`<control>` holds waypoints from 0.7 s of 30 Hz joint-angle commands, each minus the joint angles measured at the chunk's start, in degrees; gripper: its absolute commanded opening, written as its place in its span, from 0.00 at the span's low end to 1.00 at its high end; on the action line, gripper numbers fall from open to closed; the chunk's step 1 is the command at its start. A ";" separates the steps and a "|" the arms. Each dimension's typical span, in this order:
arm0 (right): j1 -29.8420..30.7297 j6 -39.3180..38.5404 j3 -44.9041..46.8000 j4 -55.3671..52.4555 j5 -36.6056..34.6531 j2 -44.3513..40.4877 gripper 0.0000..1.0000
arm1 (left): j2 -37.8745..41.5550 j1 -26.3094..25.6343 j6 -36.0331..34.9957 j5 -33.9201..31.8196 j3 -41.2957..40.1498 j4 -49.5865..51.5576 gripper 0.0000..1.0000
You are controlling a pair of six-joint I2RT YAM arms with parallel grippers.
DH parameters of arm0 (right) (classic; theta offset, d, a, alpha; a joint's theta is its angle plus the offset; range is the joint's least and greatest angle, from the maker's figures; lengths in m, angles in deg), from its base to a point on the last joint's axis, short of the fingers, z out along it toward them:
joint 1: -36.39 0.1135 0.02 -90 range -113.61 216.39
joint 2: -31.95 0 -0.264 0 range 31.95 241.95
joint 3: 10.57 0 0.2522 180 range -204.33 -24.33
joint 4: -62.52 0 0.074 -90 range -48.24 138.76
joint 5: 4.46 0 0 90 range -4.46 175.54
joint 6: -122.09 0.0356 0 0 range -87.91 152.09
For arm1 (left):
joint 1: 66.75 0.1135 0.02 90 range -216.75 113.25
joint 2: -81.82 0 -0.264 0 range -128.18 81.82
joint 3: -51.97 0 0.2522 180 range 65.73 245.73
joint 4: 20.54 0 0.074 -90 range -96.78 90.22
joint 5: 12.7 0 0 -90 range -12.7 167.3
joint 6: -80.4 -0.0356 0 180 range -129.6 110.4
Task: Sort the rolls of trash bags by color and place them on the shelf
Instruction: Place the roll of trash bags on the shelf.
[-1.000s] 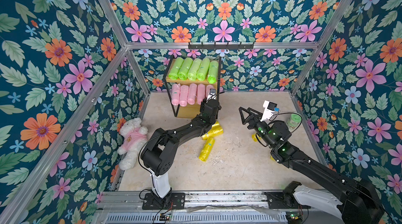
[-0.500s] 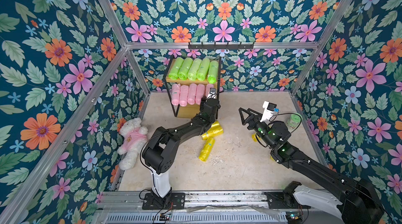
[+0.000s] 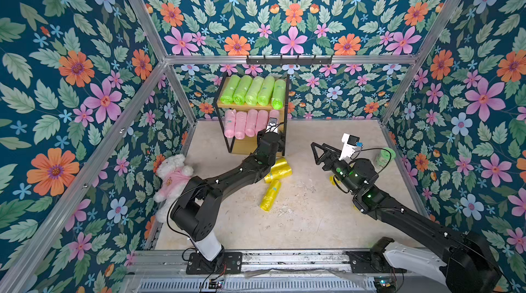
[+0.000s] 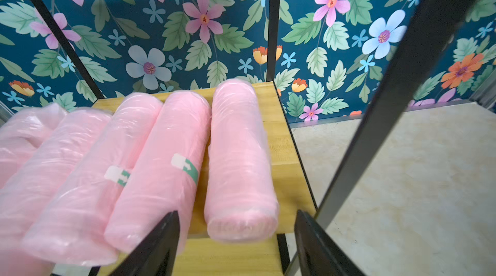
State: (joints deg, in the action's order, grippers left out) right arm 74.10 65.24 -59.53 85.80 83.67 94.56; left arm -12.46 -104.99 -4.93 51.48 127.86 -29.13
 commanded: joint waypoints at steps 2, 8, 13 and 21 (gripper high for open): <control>0.02 -0.53 0.01 -1.55 0.75 -0.52 0.87 | 3.86 -0.05 3.73 3.36 -2.45 1.29 0.74; -0.01 -4.21 -2.03 -9.61 1.16 -1.87 0.88 | 9.53 -0.05 6.34 6.56 -5.20 3.54 0.75; 0.02 -5.87 -3.38 -13.04 1.96 -1.90 0.89 | 13.11 -0.01 8.10 10.19 -6.20 6.73 0.75; 0.01 -6.14 -3.62 -12.27 3.16 -0.43 0.90 | 18.05 0.07 10.22 13.46 -9.07 9.85 0.75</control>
State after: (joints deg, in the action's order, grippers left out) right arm 74.10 60.01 -62.64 72.81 85.74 93.69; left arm 4.46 -105.01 3.86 62.67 119.19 -20.73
